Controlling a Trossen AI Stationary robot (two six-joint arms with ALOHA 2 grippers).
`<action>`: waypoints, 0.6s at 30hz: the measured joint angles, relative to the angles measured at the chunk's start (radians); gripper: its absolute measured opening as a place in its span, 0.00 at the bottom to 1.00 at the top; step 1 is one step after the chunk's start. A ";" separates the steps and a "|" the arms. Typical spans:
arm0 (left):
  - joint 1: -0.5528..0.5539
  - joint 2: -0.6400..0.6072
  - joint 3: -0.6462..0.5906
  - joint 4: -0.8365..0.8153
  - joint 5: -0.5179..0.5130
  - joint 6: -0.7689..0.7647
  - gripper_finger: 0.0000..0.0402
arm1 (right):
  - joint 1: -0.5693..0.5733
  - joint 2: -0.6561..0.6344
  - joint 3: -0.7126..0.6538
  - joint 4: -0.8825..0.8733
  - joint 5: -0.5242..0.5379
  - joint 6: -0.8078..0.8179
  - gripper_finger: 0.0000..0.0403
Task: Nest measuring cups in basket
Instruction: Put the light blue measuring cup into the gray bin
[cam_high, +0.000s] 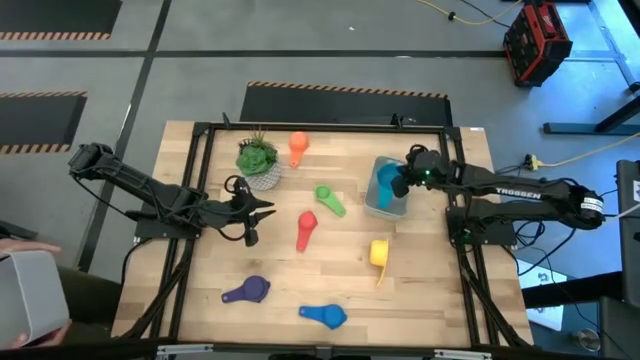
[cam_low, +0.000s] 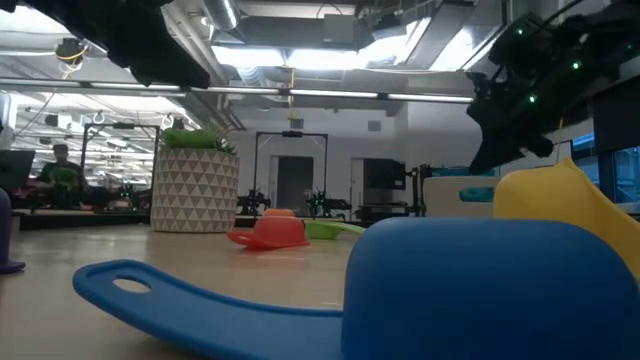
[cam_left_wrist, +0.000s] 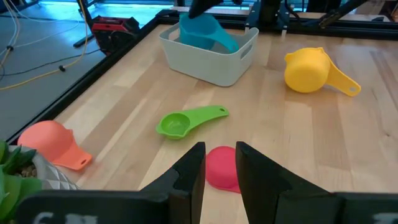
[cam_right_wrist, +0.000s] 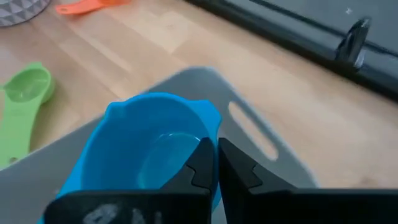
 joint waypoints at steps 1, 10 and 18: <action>0.000 0.000 0.000 0.000 0.000 0.000 0.21 | 0.000 0.000 -0.016 0.014 0.000 0.004 0.03; 0.000 0.000 0.000 0.003 0.000 0.000 0.21 | 0.000 0.000 -0.101 0.073 -0.003 0.030 0.04; 0.000 0.000 0.000 0.003 0.000 0.000 0.21 | 0.000 0.000 -0.109 0.098 -0.025 0.025 0.04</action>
